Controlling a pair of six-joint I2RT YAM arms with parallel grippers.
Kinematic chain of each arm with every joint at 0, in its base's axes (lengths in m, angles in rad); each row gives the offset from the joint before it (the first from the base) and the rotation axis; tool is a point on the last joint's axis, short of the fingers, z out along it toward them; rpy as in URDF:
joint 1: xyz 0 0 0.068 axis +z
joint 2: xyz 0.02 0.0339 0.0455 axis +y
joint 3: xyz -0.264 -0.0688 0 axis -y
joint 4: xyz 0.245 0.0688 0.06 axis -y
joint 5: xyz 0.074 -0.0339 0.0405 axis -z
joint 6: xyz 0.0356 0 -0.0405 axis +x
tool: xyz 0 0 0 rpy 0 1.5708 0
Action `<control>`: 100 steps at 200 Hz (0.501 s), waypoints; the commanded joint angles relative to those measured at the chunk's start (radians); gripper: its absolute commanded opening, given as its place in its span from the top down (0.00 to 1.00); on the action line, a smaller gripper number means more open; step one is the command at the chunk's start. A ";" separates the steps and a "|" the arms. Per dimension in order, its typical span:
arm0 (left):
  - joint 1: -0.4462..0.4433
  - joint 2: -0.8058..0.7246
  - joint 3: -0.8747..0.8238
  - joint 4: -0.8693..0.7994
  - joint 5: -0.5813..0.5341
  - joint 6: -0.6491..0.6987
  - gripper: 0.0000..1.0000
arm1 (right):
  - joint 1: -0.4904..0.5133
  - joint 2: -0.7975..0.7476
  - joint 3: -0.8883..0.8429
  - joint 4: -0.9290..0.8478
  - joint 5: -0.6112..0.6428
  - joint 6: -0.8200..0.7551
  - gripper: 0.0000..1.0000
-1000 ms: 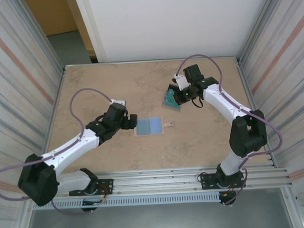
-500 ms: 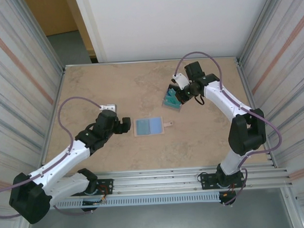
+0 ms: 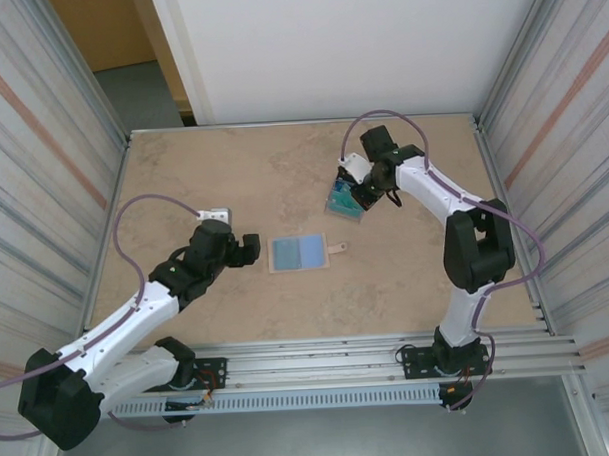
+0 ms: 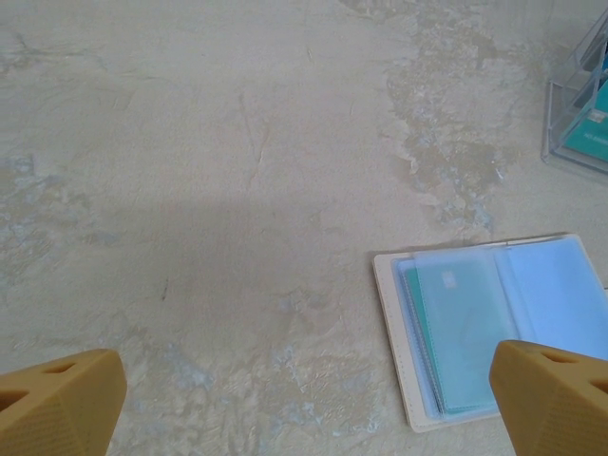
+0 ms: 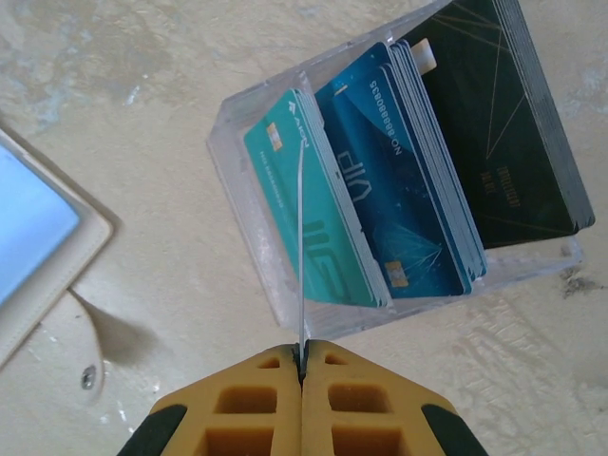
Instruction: Take the credit cards out of the card holder
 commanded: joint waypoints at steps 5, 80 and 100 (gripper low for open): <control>0.008 0.004 -0.005 0.007 0.009 -0.016 0.01 | 0.007 0.031 0.060 -0.020 0.023 -0.049 1.00; 0.023 0.028 0.001 0.020 0.036 -0.019 0.01 | 0.014 0.096 0.117 -0.043 0.023 -0.102 1.00; 0.029 0.031 0.003 0.021 0.041 -0.018 0.01 | 0.021 0.106 0.118 -0.048 0.023 -0.114 1.00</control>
